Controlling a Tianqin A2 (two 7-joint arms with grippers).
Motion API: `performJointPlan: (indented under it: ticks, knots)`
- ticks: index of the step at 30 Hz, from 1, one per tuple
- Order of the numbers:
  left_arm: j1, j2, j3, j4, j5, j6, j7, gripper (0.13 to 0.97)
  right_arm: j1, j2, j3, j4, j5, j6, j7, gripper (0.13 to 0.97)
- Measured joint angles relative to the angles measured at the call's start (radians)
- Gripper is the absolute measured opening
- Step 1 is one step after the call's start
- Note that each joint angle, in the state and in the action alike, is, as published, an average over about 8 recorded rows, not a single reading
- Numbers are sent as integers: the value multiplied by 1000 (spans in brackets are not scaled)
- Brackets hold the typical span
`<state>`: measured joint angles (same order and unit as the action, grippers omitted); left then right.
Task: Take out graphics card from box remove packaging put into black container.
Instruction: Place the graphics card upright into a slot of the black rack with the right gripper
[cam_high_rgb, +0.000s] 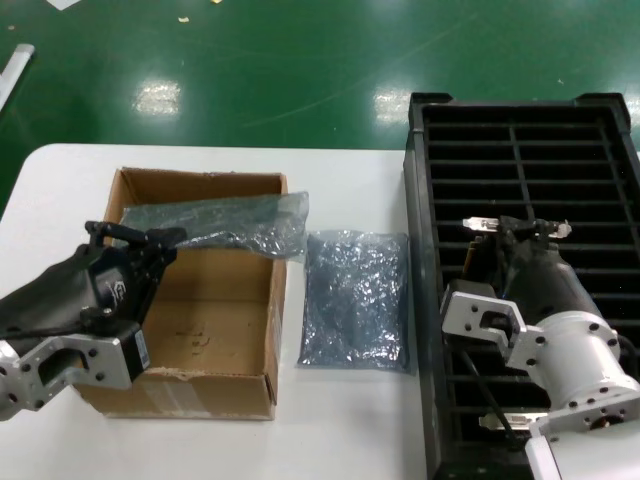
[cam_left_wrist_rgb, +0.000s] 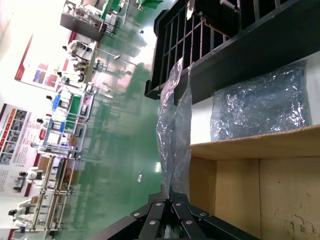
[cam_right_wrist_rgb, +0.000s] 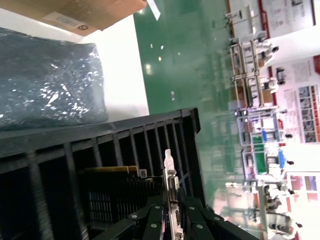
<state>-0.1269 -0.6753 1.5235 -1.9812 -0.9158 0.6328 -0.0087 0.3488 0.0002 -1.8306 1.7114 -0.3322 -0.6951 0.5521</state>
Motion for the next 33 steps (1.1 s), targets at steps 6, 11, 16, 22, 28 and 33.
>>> performJointPlan:
  ticks: [6, 11, 16, 22, 28, 33]
  knots:
    - [0, 0, 0, 0, 0, 0, 0, 138, 37, 0, 13, -88, 20, 40, -23, 169]
    - [0, 0, 0, 0, 0, 0, 0, 138, 62, 0, 24, -147, 34, 65, -45, 169]
    - [0, 0, 0, 0, 0, 0, 0, 138, 72, 0, 29, -172, 45, 73, -51, 168]
    - [0, 0, 0, 0, 0, 0, 0, 138, 81, 0, 32, -194, 57, 82, -48, 166]
    - [0, 0, 0, 0, 0, 0, 0, 138, 86, 0, 29, -195, 69, 72, -46, 182]
    - [0, 0, 0, 0, 0, 0, 0, 138, 74, 0, 24, -152, 78, 44, -38, 203]
